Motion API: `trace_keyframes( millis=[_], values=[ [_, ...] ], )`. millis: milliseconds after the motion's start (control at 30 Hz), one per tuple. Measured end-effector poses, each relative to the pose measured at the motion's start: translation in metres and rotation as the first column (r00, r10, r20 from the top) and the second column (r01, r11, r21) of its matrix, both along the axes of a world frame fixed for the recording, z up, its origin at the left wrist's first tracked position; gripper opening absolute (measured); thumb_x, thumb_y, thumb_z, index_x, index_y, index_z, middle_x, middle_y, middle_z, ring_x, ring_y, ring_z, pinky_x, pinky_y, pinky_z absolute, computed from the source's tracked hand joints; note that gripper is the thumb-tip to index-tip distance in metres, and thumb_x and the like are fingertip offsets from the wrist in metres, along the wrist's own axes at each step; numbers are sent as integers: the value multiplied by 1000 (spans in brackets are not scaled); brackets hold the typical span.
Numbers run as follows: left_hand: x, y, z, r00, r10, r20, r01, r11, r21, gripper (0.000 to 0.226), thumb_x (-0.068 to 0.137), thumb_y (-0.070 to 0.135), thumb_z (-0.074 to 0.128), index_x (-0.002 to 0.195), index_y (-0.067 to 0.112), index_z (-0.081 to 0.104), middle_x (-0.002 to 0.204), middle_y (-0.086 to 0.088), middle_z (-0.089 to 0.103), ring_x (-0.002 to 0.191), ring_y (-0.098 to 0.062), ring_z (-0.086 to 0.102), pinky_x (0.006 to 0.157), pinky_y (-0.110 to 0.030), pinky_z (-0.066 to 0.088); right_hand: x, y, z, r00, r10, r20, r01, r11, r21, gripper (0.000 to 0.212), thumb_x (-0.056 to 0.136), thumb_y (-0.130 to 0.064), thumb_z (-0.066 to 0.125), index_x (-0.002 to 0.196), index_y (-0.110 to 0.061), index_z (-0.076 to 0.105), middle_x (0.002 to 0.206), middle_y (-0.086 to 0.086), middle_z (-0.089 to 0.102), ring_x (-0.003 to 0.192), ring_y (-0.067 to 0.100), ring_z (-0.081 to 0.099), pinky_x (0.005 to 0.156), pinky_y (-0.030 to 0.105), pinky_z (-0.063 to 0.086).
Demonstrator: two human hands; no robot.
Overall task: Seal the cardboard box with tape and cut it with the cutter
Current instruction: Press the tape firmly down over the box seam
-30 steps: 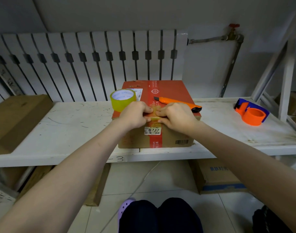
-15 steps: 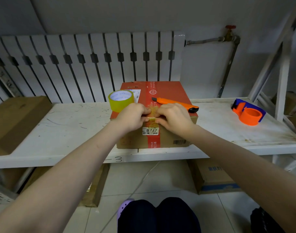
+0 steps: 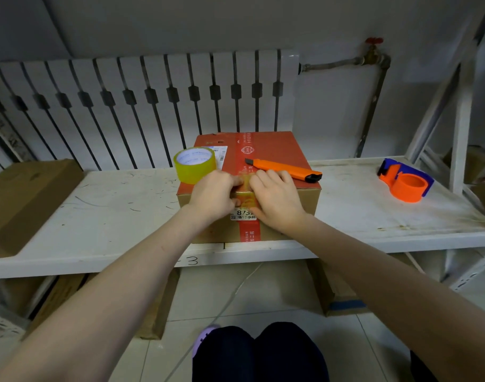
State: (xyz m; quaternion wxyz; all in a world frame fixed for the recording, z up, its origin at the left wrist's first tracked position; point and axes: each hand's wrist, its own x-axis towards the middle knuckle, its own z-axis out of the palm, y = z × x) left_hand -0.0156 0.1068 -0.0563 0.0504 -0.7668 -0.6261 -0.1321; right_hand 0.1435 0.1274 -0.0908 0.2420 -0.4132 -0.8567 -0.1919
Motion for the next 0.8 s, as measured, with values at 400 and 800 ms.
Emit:
trace_keyframes(
  millis=[400,800],
  values=[
    [2,-9,-19,999,28,-26,-23,982,185,53,67,33,71,117,21,57,110,0,63,107,-23,52,85,-36,43,3,0,-13,996,-25,83,18,996,82,41,65,-30,78,93,-15,53,94,3,62,86,22,58,82,36,43],
    [-10,-16,13,988,27,151,-71,954,290,59,74,41,65,122,13,48,122,-8,57,115,-28,51,94,-41,43,21,-2,18,993,116,-13,-116,966,-233,33,84,-24,60,116,-22,52,120,-4,57,112,16,49,99,31,34]
  ],
)
